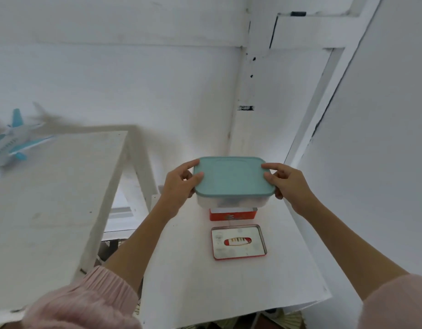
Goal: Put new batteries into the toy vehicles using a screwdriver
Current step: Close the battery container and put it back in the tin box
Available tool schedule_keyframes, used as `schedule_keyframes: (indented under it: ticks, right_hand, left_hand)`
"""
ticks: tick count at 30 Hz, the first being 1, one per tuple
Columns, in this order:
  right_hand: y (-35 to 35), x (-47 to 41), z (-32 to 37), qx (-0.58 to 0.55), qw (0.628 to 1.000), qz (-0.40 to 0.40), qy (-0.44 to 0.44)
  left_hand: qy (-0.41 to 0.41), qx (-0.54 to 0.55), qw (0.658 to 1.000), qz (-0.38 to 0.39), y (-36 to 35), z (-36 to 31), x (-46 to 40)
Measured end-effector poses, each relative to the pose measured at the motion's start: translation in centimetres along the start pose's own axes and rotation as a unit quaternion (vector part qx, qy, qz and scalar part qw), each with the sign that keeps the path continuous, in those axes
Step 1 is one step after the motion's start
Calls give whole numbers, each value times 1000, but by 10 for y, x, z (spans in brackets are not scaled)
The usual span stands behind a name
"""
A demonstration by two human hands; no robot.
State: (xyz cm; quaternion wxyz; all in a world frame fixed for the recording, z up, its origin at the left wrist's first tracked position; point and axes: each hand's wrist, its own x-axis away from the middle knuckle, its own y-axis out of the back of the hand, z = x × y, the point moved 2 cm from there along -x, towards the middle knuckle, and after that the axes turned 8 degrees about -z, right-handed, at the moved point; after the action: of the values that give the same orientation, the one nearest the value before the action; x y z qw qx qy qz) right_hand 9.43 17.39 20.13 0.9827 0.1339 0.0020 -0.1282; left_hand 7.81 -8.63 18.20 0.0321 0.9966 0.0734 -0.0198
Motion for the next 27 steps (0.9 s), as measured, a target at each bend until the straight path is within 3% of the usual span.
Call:
schedule_keyframes:
  ticks: [15, 27]
  right_hand:
    - [-1, -129, -131, 48, 992, 26, -116]
    - [-51, -188, -244, 108, 985, 74, -114]
  left_hand:
    - [84, -42, 996, -8, -95, 112, -95]
    - [122, -126, 984, -16, -108, 220, -148]
